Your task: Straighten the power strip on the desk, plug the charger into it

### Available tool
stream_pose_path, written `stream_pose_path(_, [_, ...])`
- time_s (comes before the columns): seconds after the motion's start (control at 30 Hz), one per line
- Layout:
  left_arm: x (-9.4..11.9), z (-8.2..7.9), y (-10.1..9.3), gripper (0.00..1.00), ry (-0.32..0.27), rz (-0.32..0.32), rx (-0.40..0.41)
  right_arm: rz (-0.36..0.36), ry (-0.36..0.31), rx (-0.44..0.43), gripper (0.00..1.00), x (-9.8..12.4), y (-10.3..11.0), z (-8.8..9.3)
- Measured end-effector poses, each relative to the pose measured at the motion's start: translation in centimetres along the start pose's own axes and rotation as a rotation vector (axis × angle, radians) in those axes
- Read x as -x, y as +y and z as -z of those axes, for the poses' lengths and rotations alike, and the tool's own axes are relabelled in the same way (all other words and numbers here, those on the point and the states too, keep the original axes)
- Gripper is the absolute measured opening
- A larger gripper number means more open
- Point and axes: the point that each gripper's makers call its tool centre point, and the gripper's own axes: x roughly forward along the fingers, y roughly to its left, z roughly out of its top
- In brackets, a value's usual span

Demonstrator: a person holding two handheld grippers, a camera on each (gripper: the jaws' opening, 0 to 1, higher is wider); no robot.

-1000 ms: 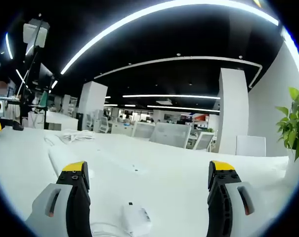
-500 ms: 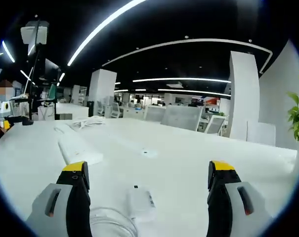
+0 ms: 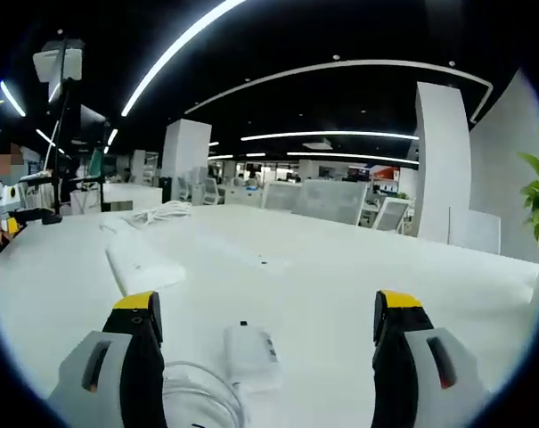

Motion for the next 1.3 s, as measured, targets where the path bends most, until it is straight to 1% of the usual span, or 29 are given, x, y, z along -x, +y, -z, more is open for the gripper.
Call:
stream_pose_path(0.27, [0.0,0.0,-0.2,0.99,0.0,0.002,0.0,-0.014,0.015,-0.014,0.98,0.1,0.5,0.6])
stream_pose_path(0.43, [0.0,0.2,-0.1,0.99,0.003,-0.001,0.003,-0.038,0.051,-0.034,0.95,0.1,0.9,1.4])
stream_pose_path(0.5, [0.0,0.3,0.0,0.99,0.006,-0.001,0.006,-0.047,0.071,-0.035,0.92,0.0,1.0,1.9])
stream_pose_path(0.57, [0.0,0.3,0.0,0.99,0.006,-0.001,0.005,-0.056,0.09,-0.032,0.92,0.0,1.1,2.2])
stream_pose_path(0.73, [0.1,0.2,0.0,0.99,0.004,-0.001,0.006,-0.076,0.1,-0.029,0.91,-0.1,1.4,2.3])
stream_pose_path(0.83, [0.1,0.3,-0.1,0.99,0.005,0.0,0.008,-0.084,0.114,-0.027,0.89,-0.2,1.5,2.4])
stream_pose_path(0.97, [0.2,0.3,-0.1,0.99,0.007,0.0,0.009,-0.082,0.136,-0.029,0.86,-0.2,1.2,2.7])
stream_pose_path(1.13, [0.2,0.4,-0.1,0.99,0.008,-0.001,0.01,-0.077,0.171,-0.05,0.83,0.0,1.7,3.2])
stream_pose_path(1.3, [0.2,0.4,-0.1,0.99,0.007,0.001,0.012,-0.074,0.176,-0.068,0.79,0.1,1.6,3.4])
